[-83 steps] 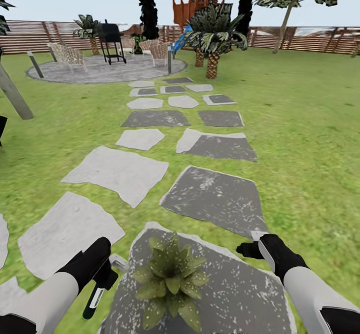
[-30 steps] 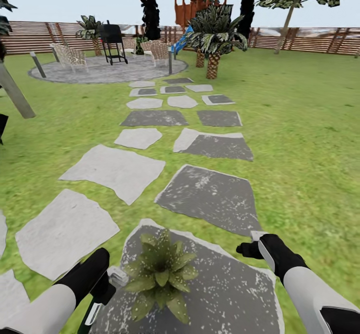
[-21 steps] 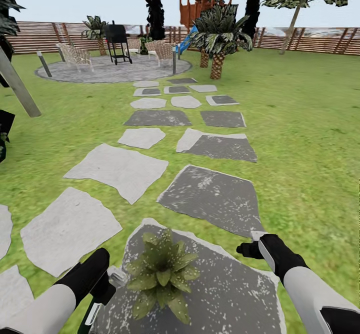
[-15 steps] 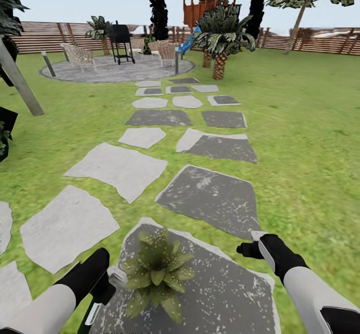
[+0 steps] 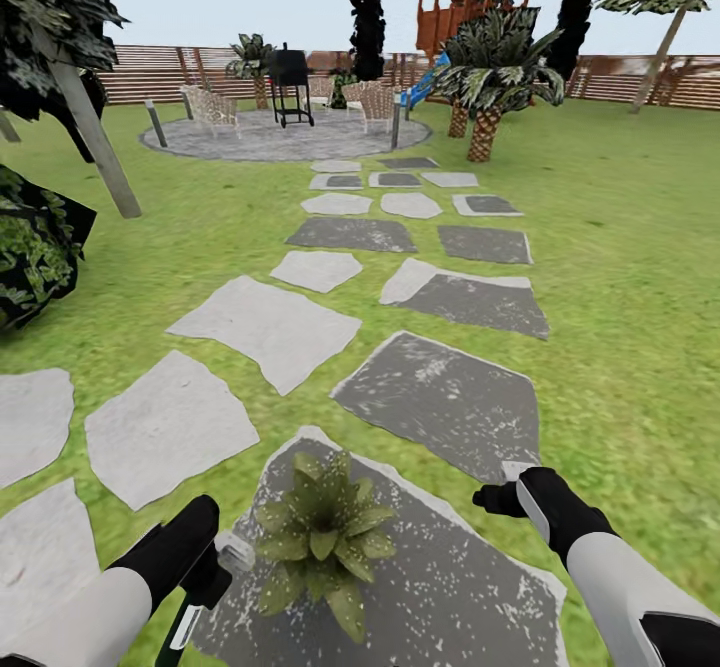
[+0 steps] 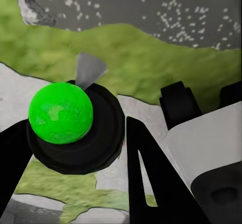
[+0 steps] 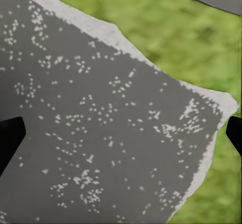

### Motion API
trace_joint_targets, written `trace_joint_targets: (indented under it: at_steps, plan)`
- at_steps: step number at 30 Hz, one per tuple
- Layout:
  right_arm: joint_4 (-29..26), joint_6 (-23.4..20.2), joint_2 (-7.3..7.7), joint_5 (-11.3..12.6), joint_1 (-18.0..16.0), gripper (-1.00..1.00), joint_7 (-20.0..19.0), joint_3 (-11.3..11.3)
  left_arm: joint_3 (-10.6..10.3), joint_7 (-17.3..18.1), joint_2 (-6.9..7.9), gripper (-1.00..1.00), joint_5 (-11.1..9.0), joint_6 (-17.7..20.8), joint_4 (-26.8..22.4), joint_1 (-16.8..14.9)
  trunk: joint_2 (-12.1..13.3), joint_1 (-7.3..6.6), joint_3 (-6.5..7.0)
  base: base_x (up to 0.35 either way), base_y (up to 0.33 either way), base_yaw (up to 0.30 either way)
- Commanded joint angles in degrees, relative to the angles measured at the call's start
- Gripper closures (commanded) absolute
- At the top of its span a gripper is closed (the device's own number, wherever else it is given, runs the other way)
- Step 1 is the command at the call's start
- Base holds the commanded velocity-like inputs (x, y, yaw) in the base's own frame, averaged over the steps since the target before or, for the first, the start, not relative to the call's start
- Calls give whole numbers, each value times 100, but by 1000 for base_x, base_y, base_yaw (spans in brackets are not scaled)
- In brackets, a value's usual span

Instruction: Pick up the pesticide atomizer in the garden and spray insectifuge to fully cover both potted plants in the garden.

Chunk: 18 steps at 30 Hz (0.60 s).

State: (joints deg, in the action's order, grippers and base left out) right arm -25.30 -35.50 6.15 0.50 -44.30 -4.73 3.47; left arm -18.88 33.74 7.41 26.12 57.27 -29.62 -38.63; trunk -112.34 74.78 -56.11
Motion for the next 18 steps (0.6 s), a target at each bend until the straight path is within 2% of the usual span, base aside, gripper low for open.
trace_joint_targets:
  at_steps: [1, 10, 18]
  plan:
    - [-10, -27, 0, -2, 0, -100, -24, 22, -27, 61, 5, 100, 60, 6, -9, -4, -2, -1, -5, -72, -315, 258]
    - [-10, -27, 0, -24, 0, -100, -19, 14, -20, 71, 4, 100, 60, 3, -9, -4, -2, -1, -5, -98, -321, 252]
    - [-10, -27, 0, -33, 0, -100, -19, 6, -19, 54, 5, 100, 60, 3, -9, -13, -2, -1, -2, -127, -322, 14]
